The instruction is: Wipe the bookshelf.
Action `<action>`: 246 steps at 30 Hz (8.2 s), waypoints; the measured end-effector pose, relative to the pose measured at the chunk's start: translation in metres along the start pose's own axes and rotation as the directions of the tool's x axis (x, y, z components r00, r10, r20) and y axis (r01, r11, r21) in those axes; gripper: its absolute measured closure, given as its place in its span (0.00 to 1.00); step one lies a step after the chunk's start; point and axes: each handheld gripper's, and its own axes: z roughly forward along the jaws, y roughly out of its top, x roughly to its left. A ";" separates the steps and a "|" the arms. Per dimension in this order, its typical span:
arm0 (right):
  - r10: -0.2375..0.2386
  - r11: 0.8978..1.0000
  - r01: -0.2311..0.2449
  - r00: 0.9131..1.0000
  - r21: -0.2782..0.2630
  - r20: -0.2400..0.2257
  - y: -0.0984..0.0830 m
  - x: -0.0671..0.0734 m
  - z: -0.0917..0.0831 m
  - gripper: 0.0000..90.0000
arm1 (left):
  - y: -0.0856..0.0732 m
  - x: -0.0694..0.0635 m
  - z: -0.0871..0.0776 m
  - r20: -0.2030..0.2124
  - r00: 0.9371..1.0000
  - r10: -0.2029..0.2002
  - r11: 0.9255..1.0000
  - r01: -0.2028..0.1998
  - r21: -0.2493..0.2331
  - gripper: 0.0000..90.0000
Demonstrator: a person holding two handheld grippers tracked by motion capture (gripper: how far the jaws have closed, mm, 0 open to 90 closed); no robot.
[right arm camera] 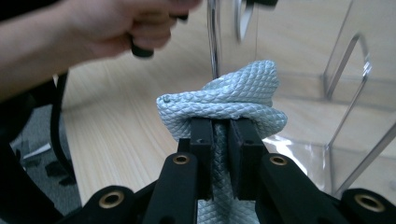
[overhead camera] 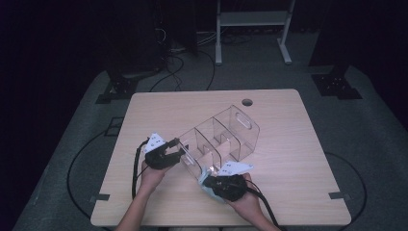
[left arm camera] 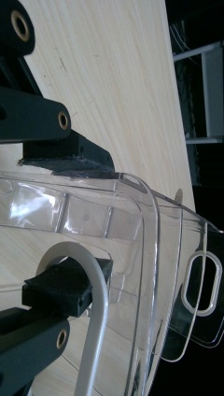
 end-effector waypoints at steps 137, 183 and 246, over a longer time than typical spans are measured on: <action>0.178 0.980 -0.164 0.976 -0.116 0.126 -0.028 -0.080 -0.080 0.89 | 0.000 -0.101 -0.023 -0.001 0.993 0.115 0.990 -0.115 0.082 0.35; 0.208 0.973 -0.173 0.947 -0.153 0.246 -0.040 -0.084 -0.135 0.88 | -0.003 -0.061 -0.035 0.150 0.968 0.202 0.975 -0.214 0.067 0.45; 0.226 0.971 -0.194 0.937 -0.138 0.267 -0.020 -0.115 -0.126 0.89 | 0.007 0.001 -0.025 -0.001 0.997 0.071 0.997 -0.071 0.033 0.49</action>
